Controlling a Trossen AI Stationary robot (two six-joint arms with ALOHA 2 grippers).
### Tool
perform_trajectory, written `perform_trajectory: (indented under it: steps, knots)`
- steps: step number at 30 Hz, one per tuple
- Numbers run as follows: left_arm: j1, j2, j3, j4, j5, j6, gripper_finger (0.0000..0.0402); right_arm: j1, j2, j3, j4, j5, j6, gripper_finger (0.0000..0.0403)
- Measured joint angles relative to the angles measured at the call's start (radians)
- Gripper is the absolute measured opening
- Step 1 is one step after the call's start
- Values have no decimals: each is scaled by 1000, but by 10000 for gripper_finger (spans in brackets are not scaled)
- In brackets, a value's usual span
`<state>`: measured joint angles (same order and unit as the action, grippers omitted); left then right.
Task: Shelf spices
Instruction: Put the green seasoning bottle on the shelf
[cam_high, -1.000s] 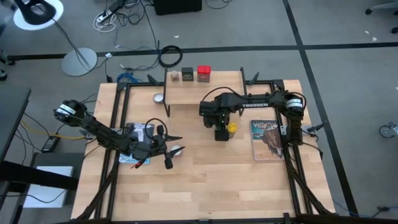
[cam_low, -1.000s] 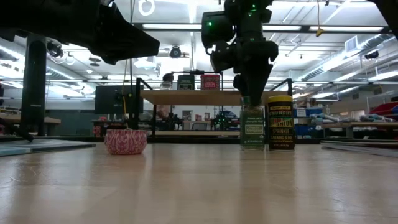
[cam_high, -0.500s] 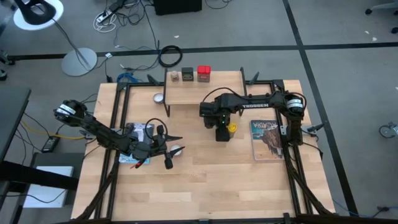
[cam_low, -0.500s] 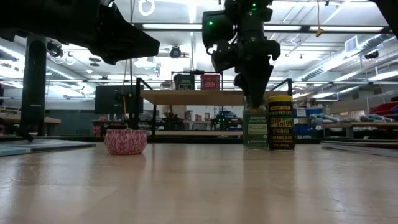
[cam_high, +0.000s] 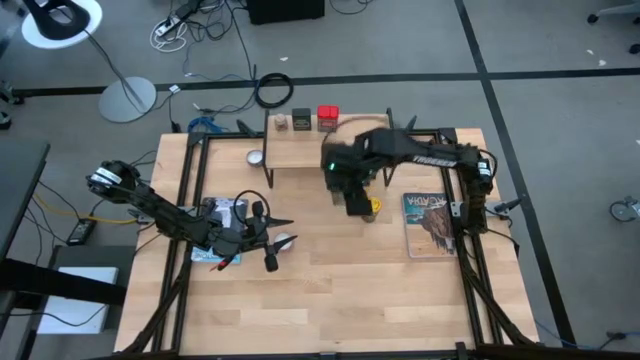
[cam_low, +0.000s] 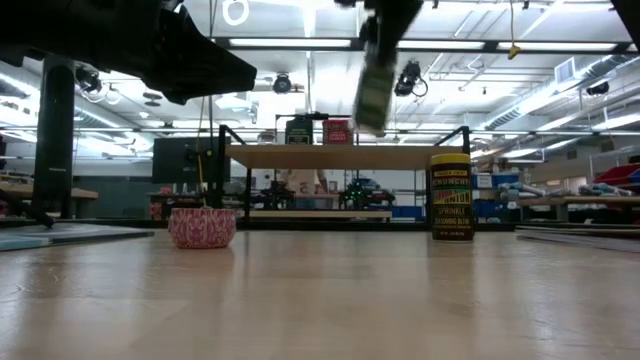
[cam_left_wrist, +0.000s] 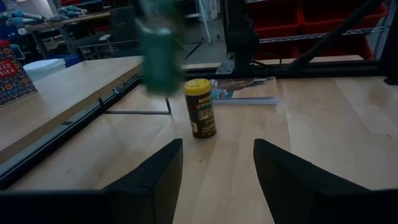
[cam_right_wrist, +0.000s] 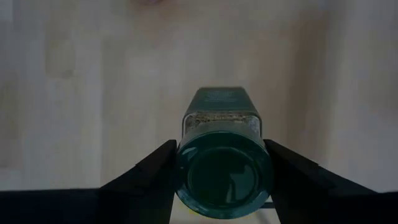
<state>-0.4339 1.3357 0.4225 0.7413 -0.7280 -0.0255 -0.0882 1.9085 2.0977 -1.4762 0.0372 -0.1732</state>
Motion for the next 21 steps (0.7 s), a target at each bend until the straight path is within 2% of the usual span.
perform_trajectory:
  steps: [5, 9, 16, 19, 21]
  knots:
    - [0, 0, 0, 0, 0, -2, 202, -75, -1, 187, -63, 46, -61, 205]
    - [0, 0, 0, 0, 0, -4, 202, -178, -1, 257, -65, 46, -127, 205]
    - [0, 0, 0, -3, 0, -4, 202, -387, 3, 230, -61, 14, -216, 205]
    - [0, 0, 0, -8, 0, -4, 202, -450, 3, 218, -41, 8, -264, 205]
    - [0, 0, 0, -8, 0, -3, 202, -483, 3, 218, -11, -33, -287, 205]
